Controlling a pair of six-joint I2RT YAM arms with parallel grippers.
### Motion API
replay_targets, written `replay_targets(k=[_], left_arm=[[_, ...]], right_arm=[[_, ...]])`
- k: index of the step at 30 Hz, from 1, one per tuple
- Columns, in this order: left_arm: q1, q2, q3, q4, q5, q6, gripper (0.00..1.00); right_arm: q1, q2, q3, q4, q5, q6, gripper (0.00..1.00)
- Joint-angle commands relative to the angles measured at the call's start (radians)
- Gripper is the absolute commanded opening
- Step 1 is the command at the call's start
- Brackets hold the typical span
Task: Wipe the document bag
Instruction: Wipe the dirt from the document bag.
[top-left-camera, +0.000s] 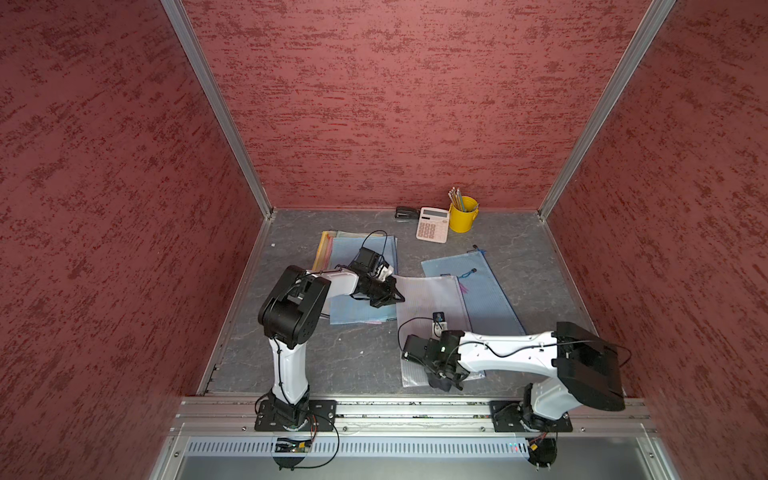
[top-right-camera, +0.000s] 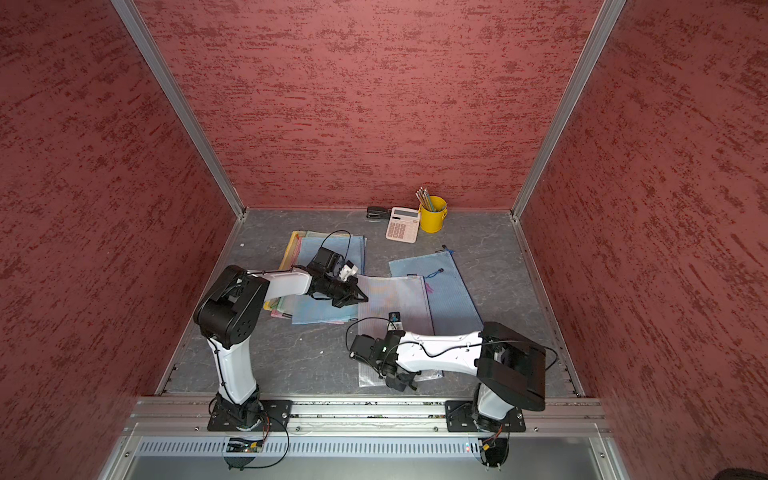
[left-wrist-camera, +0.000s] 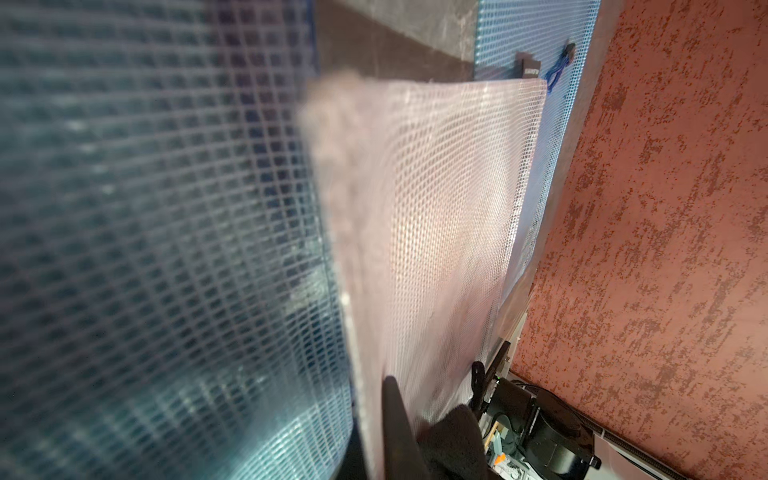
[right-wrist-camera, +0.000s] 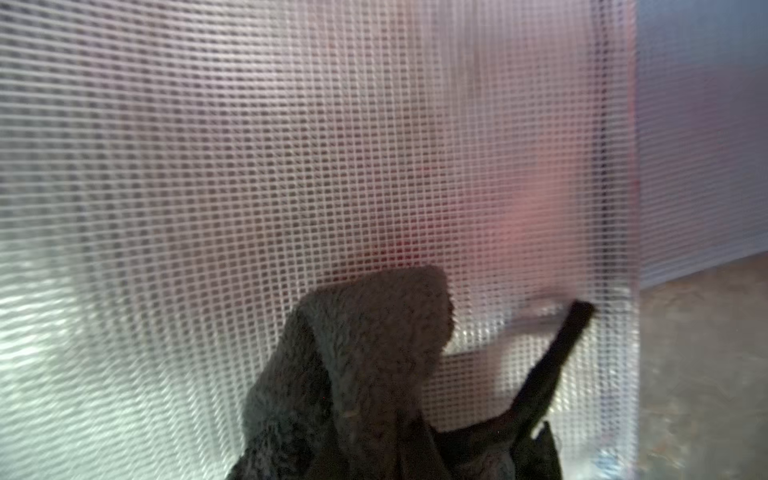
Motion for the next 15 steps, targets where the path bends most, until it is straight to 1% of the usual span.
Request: replay_targets(k=[1,2,4,6,10,13,15], left_arm=[[-0.006,-0.034,-0.005,0.038,-0.015,0.007,0.0],[-0.011,-0.037,-0.008,0.039,-0.019,0.004,0.0],[-0.022,-0.034,-0.014,0.046,-0.029,-0.001,0.0],[-0.031,-0.031,-0.02,0.057,-0.037,-0.011,0.0],[-0.041,-0.023,-0.039,0.105,-0.036,-0.056,0.0],[-0.043,-0.026,-0.045,0.112,-0.043,-0.064,0.0],[-0.043,-0.026,-0.043,0.107,-0.045,-0.065,0.0]], right_arm=[[-0.057,0.025,0.176,0.103,0.073,-0.195,0.0],[-0.067,0.049,0.205,0.152,0.086,-0.229,0.0],[-0.098,0.113,0.258,0.233,0.072,-0.293,0.0],[-0.113,0.161,0.263,0.31,0.081,-0.326,0.0],[-0.155,0.255,0.196,0.46,0.05,-0.37,0.0],[-0.157,0.301,0.136,0.49,0.033,-0.368,0.0],[-0.155,0.298,0.07,0.528,-0.007,-0.352,0.0]])
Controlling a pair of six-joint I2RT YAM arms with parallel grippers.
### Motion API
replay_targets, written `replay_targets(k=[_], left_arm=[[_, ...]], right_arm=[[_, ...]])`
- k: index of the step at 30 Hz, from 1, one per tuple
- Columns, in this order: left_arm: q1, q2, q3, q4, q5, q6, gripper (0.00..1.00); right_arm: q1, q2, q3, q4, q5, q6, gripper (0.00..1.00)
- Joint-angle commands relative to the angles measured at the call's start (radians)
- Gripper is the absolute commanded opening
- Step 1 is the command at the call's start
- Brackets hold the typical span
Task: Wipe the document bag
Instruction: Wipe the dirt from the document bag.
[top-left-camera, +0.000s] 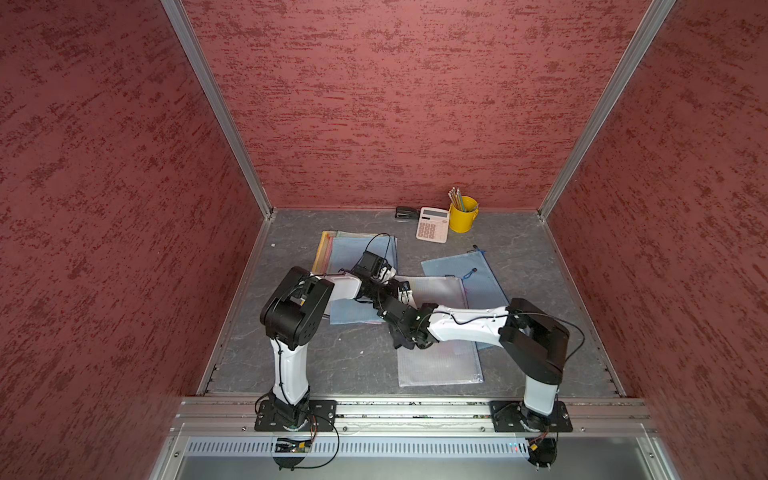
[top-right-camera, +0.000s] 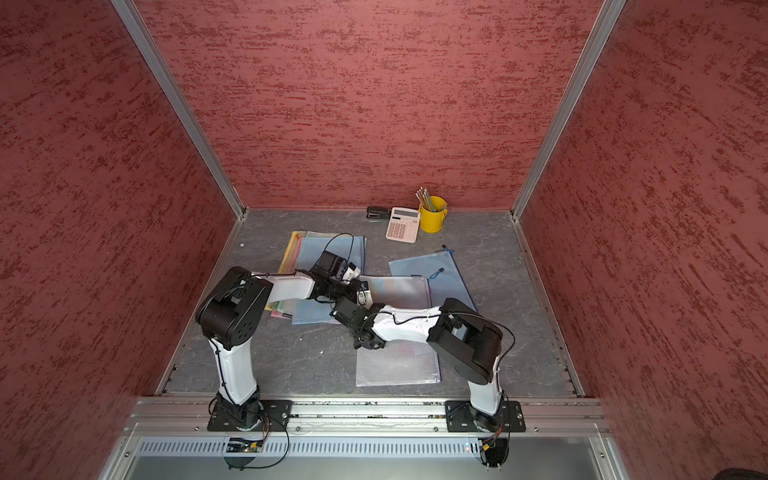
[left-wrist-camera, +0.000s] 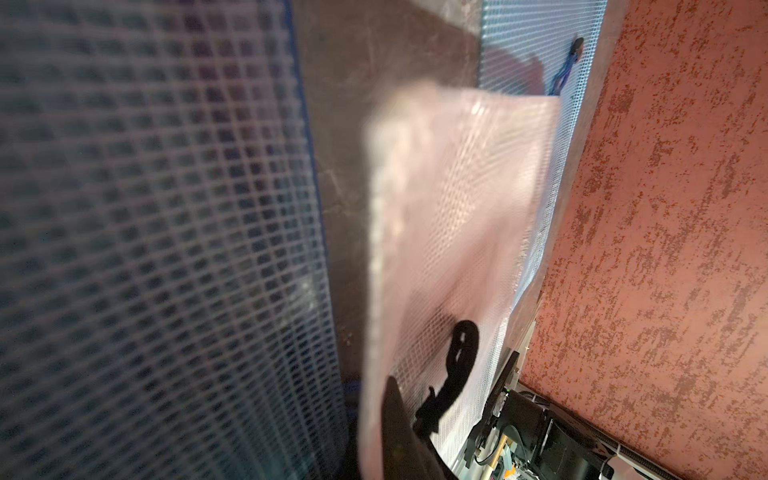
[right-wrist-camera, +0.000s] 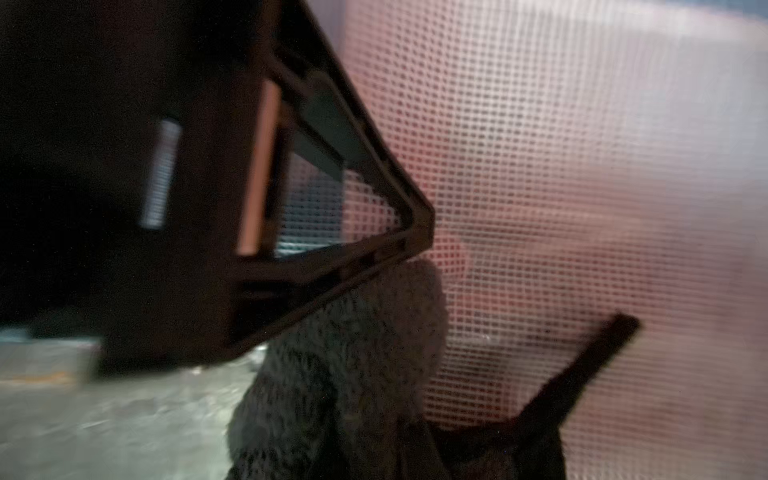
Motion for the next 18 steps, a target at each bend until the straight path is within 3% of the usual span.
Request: replay_targets(k=[1,6,13,16,18], left_arm=[[-0.001,-0.027,0.004,0.028,0.001,-0.014,0.0],[0.007,-0.018,0.029,-0.002,-0.002,0.011,0.0],[0.046,0.002,0.096,-0.085,0.003,0.083,0.0],[0.044,0.01,0.125,-0.13,0.013,0.124,0.0],[0.039,0.018,0.136,-0.152,0.031,0.145,0.0]], right_arm=[[-0.003,-0.003,-0.103,0.058,-0.084,-0.016,0.0],[0.083,-0.072,-0.206,-0.047,-0.194,0.012,0.0],[0.312,-0.28,-0.33,-0.298,-0.348,0.304,0.0],[0.311,-0.388,-0.295,-0.426,-0.289,0.335,0.0],[0.21,-0.462,-0.211,-0.495,-0.184,0.272,0.0]])
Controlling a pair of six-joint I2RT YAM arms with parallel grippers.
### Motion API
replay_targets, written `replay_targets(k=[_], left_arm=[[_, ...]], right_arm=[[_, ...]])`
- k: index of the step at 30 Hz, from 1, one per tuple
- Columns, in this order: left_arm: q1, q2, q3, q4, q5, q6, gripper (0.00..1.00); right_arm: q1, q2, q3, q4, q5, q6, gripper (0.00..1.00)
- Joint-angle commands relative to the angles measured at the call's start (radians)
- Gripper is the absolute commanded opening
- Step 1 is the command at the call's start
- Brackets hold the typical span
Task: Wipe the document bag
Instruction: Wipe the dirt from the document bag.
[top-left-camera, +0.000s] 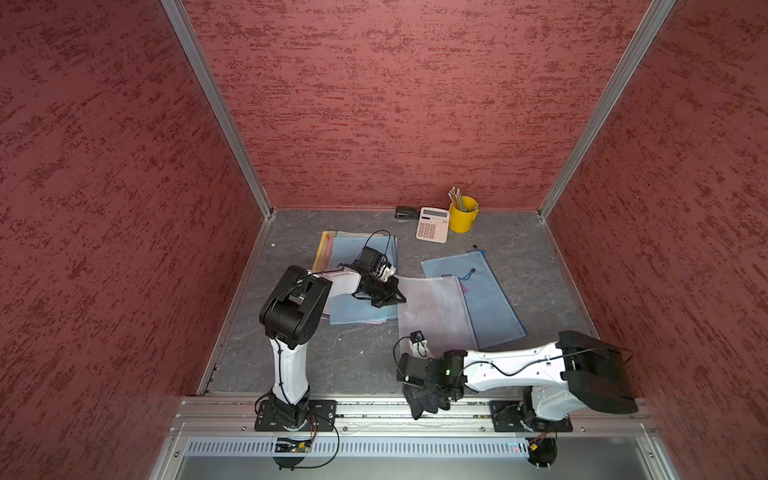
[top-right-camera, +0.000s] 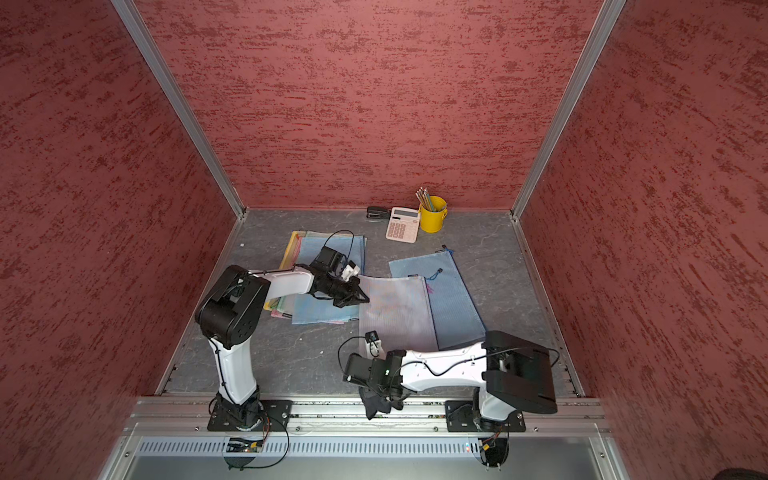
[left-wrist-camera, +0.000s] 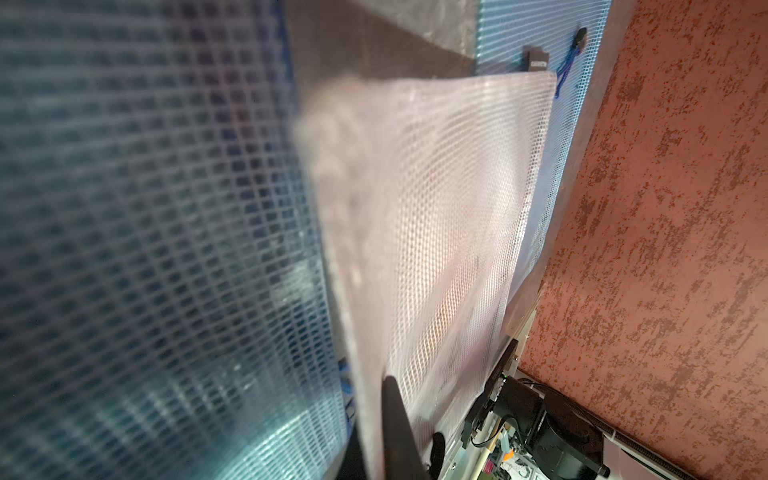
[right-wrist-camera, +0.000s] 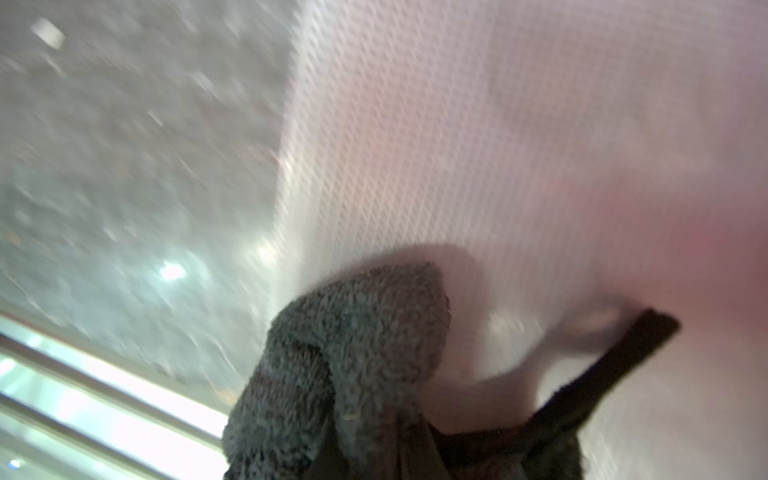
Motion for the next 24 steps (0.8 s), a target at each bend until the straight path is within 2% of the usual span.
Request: replay_targets(k=[1,4,6,9,12,15,19,24], left_arm=[[0.009,0.015,0.046,-0.021,0.011,0.074,0.0],[-0.006,0.004,0.033,-0.039,0.007,0.095,0.0],[-0.012,-0.009,0.013,-0.036,0.008,0.095,0.0],[-0.017,-0.021,-0.013,-0.023,0.004,0.083,0.0],[-0.019,-0.024,-0.031,-0.001,0.005,0.063,0.0],[-0.023,-0.024,-0.035,0.013,0.003,0.051,0.0],[-0.019,-0.018,-0.025,0.01,-0.006,0.044,0.0],[0.018,-0.018,-0.051,0.069,-0.015,-0.014,0.0]], right_arm=[[-0.159,-0.099,0.117,-0.239,0.093,-0.021,0.0],[-0.367,-0.11,0.226,-0.13,0.17,-0.193,0.0],[-0.479,-0.062,0.288,-0.033,0.155,-0.289,0.0],[-0.518,0.043,0.331,0.094,0.143,-0.361,0.0],[-0.519,0.156,0.287,0.191,0.087,-0.38,0.0],[-0.516,0.191,0.158,0.276,0.046,-0.305,0.0],[-0.475,0.139,0.03,0.176,0.088,-0.156,0.0],[-0.27,0.019,-0.082,-0.085,0.07,0.139,0.0]])
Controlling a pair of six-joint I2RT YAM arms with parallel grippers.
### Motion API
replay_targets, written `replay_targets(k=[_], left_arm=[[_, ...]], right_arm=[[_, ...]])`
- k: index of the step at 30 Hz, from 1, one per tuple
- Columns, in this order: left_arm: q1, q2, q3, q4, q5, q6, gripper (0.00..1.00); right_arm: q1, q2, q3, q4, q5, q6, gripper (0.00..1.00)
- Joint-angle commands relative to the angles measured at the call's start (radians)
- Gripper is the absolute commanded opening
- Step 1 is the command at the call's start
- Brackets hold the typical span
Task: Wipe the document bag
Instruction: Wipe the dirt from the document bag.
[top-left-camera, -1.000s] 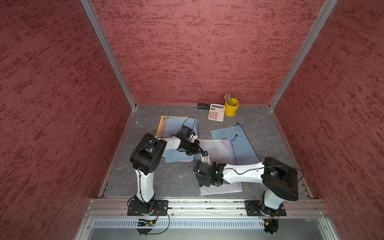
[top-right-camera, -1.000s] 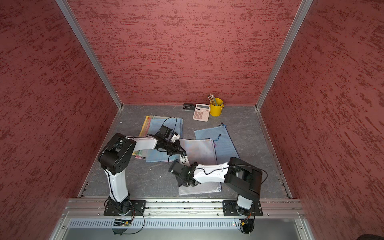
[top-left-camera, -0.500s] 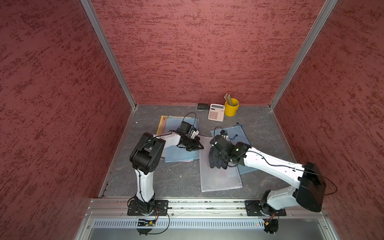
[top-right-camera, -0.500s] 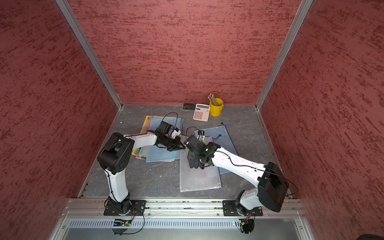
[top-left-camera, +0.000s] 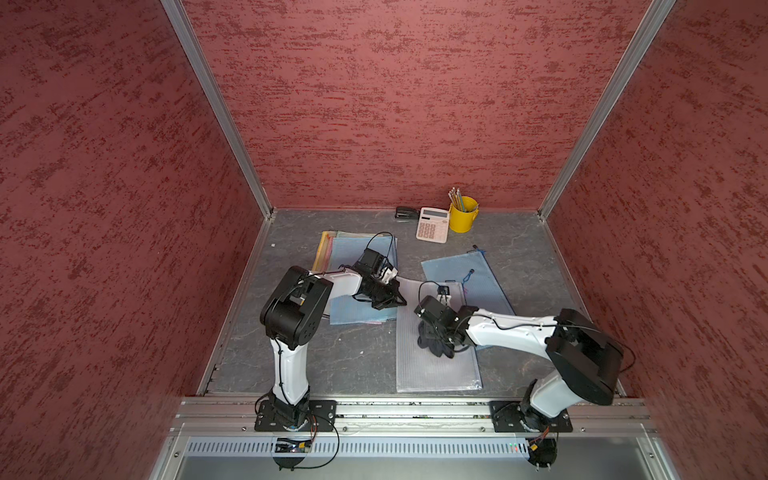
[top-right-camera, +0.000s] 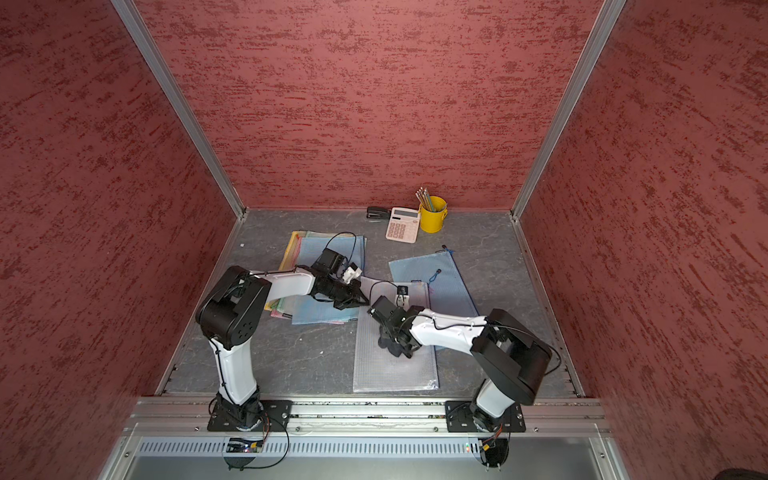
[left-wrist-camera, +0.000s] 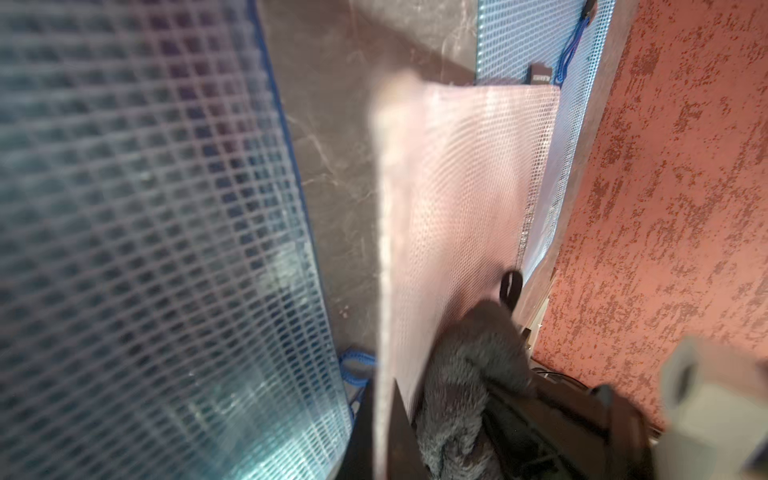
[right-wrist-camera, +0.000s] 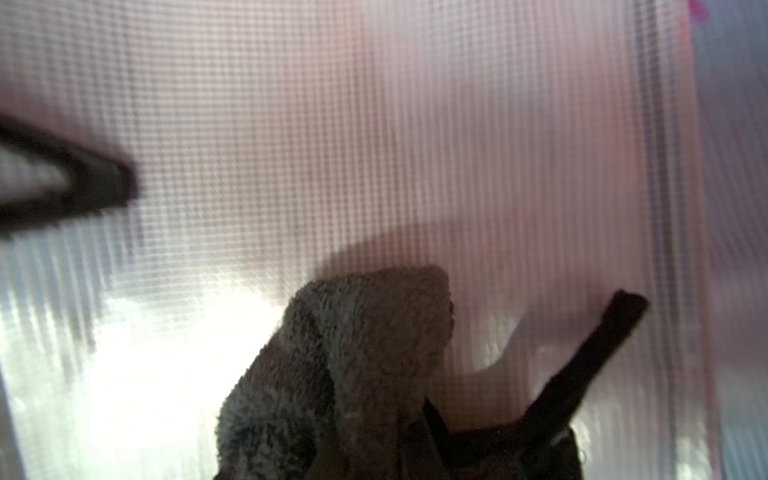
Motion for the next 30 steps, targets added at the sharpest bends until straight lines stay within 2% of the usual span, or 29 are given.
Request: replay_targets(k=[1,3,5,7,8,11,13,16,19,24,27,30], left_arm=[[0.04,-0.016,-0.022,0.081,-0.011,-0.044,0.0],[0.05,-0.012,-0.015,0.081,0.006,-0.043,0.0],[0.053,-0.008,-0.005,0.064,0.022,-0.024,0.0],[0.052,-0.003,0.005,0.045,0.047,-0.001,0.0],[0.049,0.0,0.009,0.034,0.055,0.008,0.0],[0.037,0.003,0.007,0.018,0.067,0.03,0.0],[0.028,0.004,0.001,0.014,0.066,0.033,0.0],[0.01,0.003,-0.007,0.013,0.054,0.031,0.0],[-0.006,0.009,0.002,0.007,0.041,0.029,0.0],[-0.014,-0.005,0.009,0.003,0.018,0.013,0.0],[-0.01,-0.02,-0.004,0.0,0.014,0.009,0.0],[-0.001,-0.042,-0.028,-0.003,0.012,0.01,0.0]], right_arm=[[0.159,-0.053,-0.078,-0.288,-0.078,0.27,0.0],[0.243,-0.094,-0.096,-0.371,-0.125,0.362,0.0],[0.275,-0.155,-0.067,-0.488,-0.11,0.395,0.0],[0.241,-0.207,0.026,-0.592,0.009,0.379,0.0],[0.184,-0.224,0.079,-0.599,0.058,0.33,0.0],[-0.006,-0.22,0.207,-0.436,0.145,0.098,0.0],[-0.108,-0.167,0.279,-0.274,0.13,-0.043,0.0],[-0.176,-0.02,0.386,-0.078,0.118,-0.203,0.0],[-0.198,0.146,0.474,0.019,0.083,-0.308,0.0],[-0.219,0.299,0.46,0.078,0.07,-0.321,0.0],[-0.275,0.301,0.382,0.073,0.083,-0.29,0.0],[-0.357,0.236,0.294,0.052,0.122,-0.285,0.0]])
